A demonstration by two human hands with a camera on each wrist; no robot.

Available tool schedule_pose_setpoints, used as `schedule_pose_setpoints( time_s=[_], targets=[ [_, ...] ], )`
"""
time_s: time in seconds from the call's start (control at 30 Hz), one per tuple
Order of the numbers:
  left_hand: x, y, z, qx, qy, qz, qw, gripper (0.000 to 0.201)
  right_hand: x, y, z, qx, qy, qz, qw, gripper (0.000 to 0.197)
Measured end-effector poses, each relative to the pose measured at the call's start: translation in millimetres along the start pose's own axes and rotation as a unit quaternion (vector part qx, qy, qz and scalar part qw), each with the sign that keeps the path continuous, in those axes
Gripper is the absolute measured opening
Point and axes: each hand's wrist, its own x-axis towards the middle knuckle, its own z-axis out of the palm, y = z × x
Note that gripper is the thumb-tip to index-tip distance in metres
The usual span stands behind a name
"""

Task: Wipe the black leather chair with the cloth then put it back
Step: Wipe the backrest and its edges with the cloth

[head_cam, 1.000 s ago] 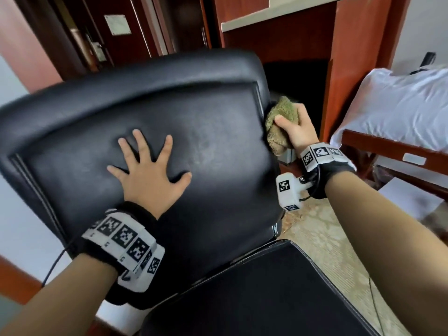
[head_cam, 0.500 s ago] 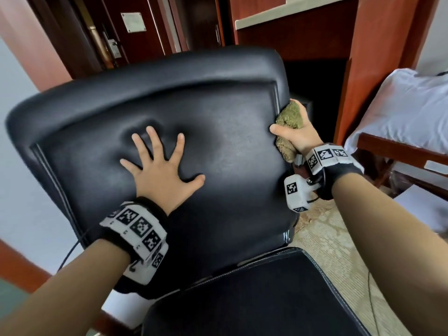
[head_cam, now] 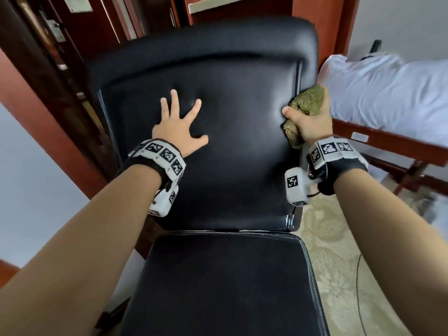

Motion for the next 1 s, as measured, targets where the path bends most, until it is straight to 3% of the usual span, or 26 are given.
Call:
schedule_pose_setpoints(
  time_s=[0.2, 0.33, 0.47, 0.67, 0.8, 1.0],
  targets=[
    [-12.4, 52.0, -21.7, -0.045, -0.038, 0.019, 0.998, 0.072, -29.2, -8.9, -52.5, -0.058, 0.081, -0.003, 0.995, 0.100],
    [-30.4, 88.7, -30.6, -0.072, -0.003, 0.058, 0.996, 0.065, -59.0, -24.3, -80.0, -0.091, 0.119, 0.005, 0.989, 0.094],
    [-43.9, 131.0, -41.8, -0.077, 0.060, 0.158, 0.983, 0.064, -79.8, -32.1, -99.1, -0.122, 0.143, 0.013, 0.982, 0.092],
    [-45.7, 174.1, -45.0, -0.086, 0.069, 0.208, 0.972, 0.066, -83.0, -31.3, -103.7, -0.109, 0.134, 0.001, 0.985, 0.093],
    [-38.1, 192.6, -53.5, -0.103, 0.107, 0.234, 0.961, 0.065, -82.8, -29.5, -106.6, -0.080, 0.114, -0.015, 0.990, 0.095],
    [-13.3, 216.8, -85.8, -0.144, 0.145, 0.238, 0.949, 0.062, -72.0, -49.1, -118.1, -0.086, 0.110, -0.126, 0.982, 0.089]
  ],
)
